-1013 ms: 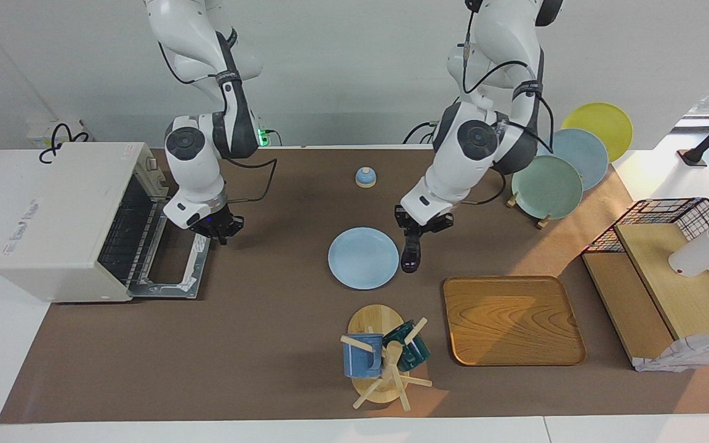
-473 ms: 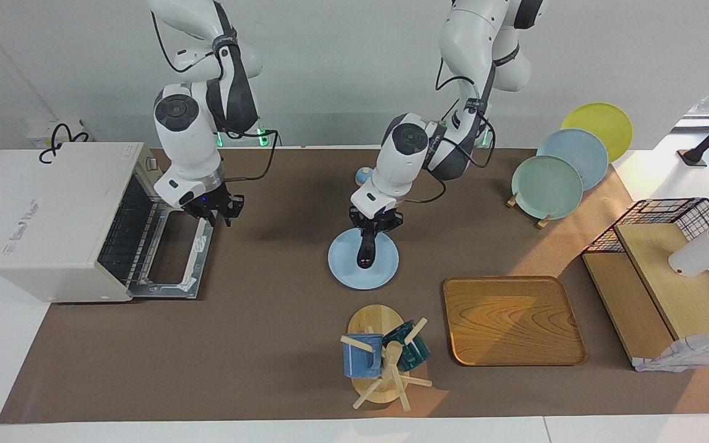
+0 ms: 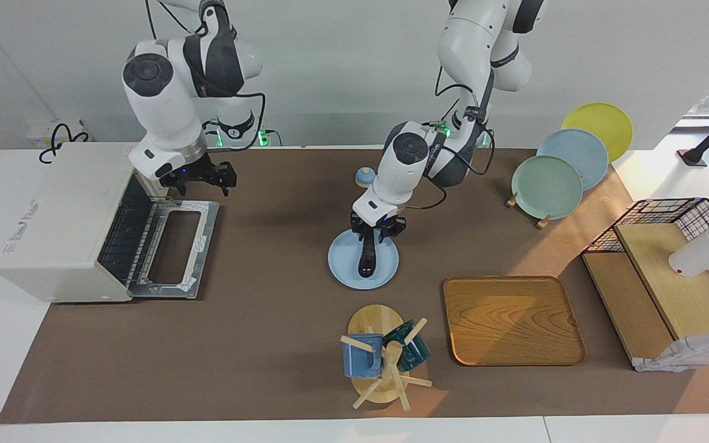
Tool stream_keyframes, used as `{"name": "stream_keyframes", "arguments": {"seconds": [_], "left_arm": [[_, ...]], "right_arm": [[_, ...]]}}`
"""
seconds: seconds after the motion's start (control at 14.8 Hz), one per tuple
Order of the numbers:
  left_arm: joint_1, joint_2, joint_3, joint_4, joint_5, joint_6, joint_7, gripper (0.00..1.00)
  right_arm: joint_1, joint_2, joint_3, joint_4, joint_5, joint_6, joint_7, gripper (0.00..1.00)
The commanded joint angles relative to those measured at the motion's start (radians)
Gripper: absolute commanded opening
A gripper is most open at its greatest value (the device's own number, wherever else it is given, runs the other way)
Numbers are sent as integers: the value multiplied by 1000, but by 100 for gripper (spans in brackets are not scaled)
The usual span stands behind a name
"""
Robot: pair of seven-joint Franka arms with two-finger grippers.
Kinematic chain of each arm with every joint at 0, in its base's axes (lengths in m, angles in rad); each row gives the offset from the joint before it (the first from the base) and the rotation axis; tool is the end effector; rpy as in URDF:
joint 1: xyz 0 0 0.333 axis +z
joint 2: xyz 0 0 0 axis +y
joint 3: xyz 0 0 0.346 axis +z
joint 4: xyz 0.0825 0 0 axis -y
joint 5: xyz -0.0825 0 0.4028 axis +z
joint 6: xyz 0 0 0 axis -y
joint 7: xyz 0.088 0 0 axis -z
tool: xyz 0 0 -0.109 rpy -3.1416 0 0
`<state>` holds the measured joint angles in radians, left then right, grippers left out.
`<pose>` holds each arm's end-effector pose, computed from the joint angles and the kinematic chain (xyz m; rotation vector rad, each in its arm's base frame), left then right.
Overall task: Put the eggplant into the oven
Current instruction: 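Move the eggplant with the left gripper while the right gripper opens the oven, then open the left gripper over the plate while the right gripper approaches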
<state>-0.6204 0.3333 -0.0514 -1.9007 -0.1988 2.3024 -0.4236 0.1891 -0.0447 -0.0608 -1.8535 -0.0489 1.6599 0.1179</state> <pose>0.5111 -0.4094 0.3480 2.9567 -0.1728 -0.0448 0.5449 0.0648 0.5468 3.0702 0.0286 -0.2188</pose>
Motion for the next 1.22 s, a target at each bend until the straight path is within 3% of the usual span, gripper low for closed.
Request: {"name": "stream_keyframes", "arguments": {"seconds": [0.0, 0.2, 0.34, 0.47, 0.61, 0.68, 0.88, 1.01, 1.15], "left_arm": [[78, -77, 22, 20, -13, -133, 44, 100], [241, -123, 25, 34, -4, -228, 192, 100], [313, -149, 25, 38, 63, -268, 235, 100], [378, -158, 25, 98, 85, -357, 262, 100], [421, -152, 25, 202, 110, -476, 267, 100], [438, -155, 25, 234, 128, -521, 269, 100], [465, -175, 27, 319, 162, -642, 273, 100], [476, -221, 27, 324, 164, -679, 273, 100], [485, -256, 28, 321, 165, -719, 281, 100]], "right_arm": [[-34, 26, -5, 60, 84, -29, -37, 100], [2, 32, 18, 33, 129, 67, -5, 100], [64, 97, 25, 83, 120, 118, 58, 100], [172, 190, 30, 202, 115, 130, 176, 100], [274, 336, 32, 397, 90, 118, 317, 100], [317, 368, 32, 434, 95, 132, 392, 100], [464, 478, 26, 505, 60, 155, 541, 100], [496, 538, 33, 542, 2, 181, 595, 100], [522, 586, 33, 542, -2, 283, 640, 100]]}}
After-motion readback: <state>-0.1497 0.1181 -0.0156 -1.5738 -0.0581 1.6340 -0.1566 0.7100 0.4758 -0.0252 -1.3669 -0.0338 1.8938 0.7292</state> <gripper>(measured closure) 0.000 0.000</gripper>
